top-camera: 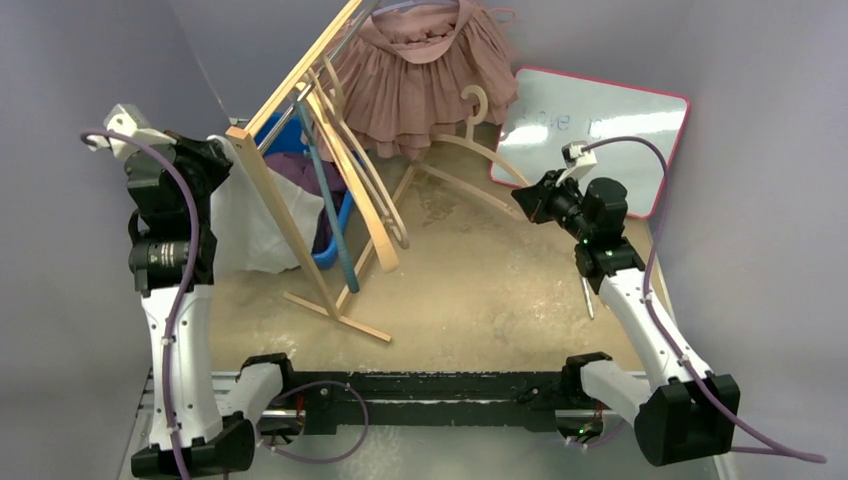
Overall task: Remove the skirt from the hanger
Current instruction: Remove the skirt from the hanger, then place the skirt in the bin.
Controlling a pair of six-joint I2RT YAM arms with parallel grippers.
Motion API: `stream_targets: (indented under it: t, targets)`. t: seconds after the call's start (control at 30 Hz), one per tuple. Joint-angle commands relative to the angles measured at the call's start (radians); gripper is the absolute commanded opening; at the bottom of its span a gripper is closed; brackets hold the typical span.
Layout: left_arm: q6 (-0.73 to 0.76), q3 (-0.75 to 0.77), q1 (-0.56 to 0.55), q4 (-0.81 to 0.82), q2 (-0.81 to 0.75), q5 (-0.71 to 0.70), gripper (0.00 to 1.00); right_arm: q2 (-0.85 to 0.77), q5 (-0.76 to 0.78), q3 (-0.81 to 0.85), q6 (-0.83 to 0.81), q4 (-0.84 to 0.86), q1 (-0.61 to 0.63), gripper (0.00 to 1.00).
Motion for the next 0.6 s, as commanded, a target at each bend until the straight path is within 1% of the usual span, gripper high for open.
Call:
stream_targets:
  t: [0.0, 0.13, 0.57]
  targets:
    - [-0.14, 0.002, 0.002, 0.256, 0.063, 0.112, 0.0, -0.05, -0.019, 0.048, -0.021, 0.034, -0.001, 0.0]
    - [-0.241, 0.043, 0.003, 0.37, 0.146, 0.19, 0.0, -0.069, -0.016, 0.047, -0.025, 0.024, -0.001, 0.0]
    - [-0.469, 0.228, 0.007, 0.633, 0.343, 0.321, 0.0, -0.092, -0.028, 0.038, -0.023, 0.023, -0.001, 0.0]
